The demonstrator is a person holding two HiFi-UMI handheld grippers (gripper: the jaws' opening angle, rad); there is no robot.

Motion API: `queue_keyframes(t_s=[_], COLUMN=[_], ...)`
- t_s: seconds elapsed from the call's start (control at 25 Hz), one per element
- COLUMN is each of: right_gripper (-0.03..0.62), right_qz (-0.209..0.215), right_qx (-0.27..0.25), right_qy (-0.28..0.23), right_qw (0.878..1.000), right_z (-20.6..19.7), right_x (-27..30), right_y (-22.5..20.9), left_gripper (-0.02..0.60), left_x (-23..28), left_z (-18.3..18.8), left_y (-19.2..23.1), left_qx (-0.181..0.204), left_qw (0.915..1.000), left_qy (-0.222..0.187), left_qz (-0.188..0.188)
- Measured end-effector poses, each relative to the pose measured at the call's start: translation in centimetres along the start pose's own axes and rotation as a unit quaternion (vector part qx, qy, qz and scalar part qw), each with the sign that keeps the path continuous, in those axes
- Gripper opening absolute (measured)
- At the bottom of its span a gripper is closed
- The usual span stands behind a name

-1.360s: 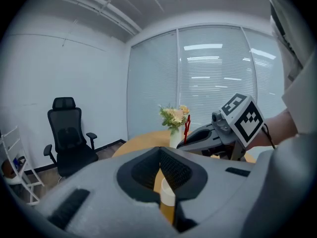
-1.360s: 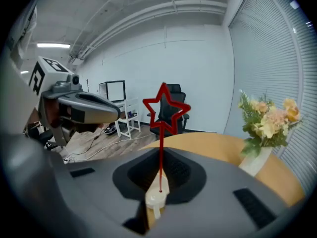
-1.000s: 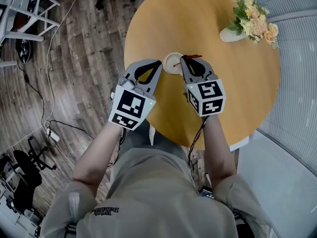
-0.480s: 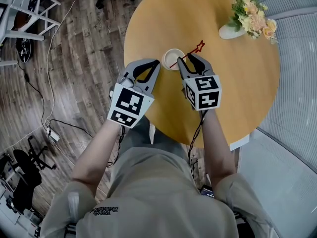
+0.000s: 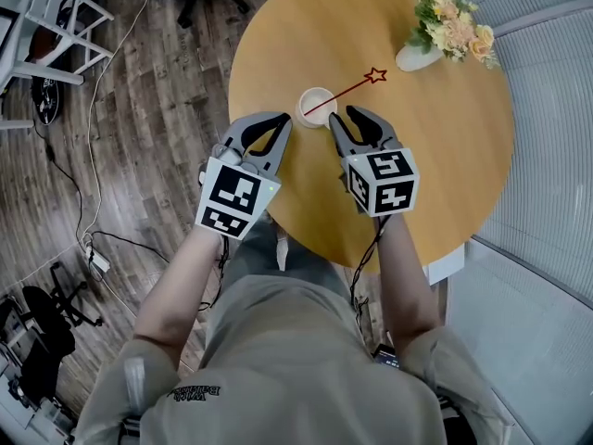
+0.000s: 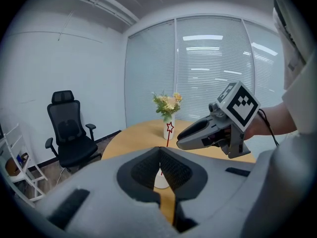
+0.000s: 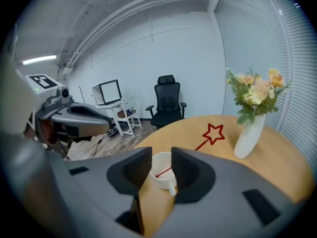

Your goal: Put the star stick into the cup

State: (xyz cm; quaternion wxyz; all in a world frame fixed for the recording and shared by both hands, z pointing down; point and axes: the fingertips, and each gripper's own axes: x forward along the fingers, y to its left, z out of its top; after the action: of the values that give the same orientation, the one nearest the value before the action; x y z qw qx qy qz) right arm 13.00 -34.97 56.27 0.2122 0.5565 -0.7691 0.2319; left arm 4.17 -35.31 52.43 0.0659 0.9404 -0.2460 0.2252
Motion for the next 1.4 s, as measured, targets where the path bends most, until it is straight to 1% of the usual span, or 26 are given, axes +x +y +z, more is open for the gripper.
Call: queue_keyframes(t_s=[0.12,0.16,0.24,0.32,0.44,0.6,0.76,0.88,1.08,1.28,1.4], right_gripper=[0.116,0.097,0.074,0.063,0.051,0.041,0.038,0.037,0.037,0.037,0.037], right_qz=[0.010,0.014,0.019,0.017,0.012,0.016,0.027,0.035,0.042,0.051,0.066], right_qx=[-0.004,0.000,0.012,0.011,-0.011,-0.045,-0.058,-0.067,-0.080,-0.079,-0.088], right_qy=[-0.028,-0.040,-0.065,-0.089,-0.123,-0.167,-0.207,-0.225,-0.229,-0.226,-0.216], right_qw=[1.000,0.999,0.998,0.996,0.992,0.985,0.976,0.972,0.969,0.970,0.970], right_z=[1.9,2.6,4.1,5.8,8.5,11.9,14.3,15.0,14.6,13.3,12.6], right_x=[-2.0,-2.7,-4.3,-6.0,-8.9,-13.1,-17.4,-20.0,-23.0,-24.3,-24.4], right_y=[0.6,0.7,0.9,1.5,2.4,3.9,5.8,6.9,8.4,9.7,10.9], left_gripper=[0.021,0.021,0.021,0.021,0.021,0.021,0.021,0.021,0.021,0.021,0.021], left_x=[-0.8,-1.1,-1.9,-3.3,-5.3,-7.5,-10.3,-12.0,-14.6,-15.7,-15.9], left_z=[1.3,1.8,3.1,4.4,6.6,10.0,12.8,14.2,15.2,13.6,12.6], left_y=[-0.2,-0.4,-0.9,-1.2,-1.4,-1.7,-2.8,-3.8,-5.8,-7.1,-7.3], left_qx=[0.009,0.015,0.037,0.059,0.075,0.090,0.106,0.117,0.125,0.121,0.102], left_qw=[0.9999,0.9998,0.9991,0.9978,0.9959,0.9925,0.9883,0.9851,0.9822,0.9846,0.9876], left_qy=[-0.009,-0.012,-0.021,-0.029,-0.046,-0.077,-0.104,-0.120,-0.135,-0.123,-0.117], left_qz=[0.007,0.007,0.008,0.011,0.019,0.031,0.034,0.037,0.037,0.029,0.024])
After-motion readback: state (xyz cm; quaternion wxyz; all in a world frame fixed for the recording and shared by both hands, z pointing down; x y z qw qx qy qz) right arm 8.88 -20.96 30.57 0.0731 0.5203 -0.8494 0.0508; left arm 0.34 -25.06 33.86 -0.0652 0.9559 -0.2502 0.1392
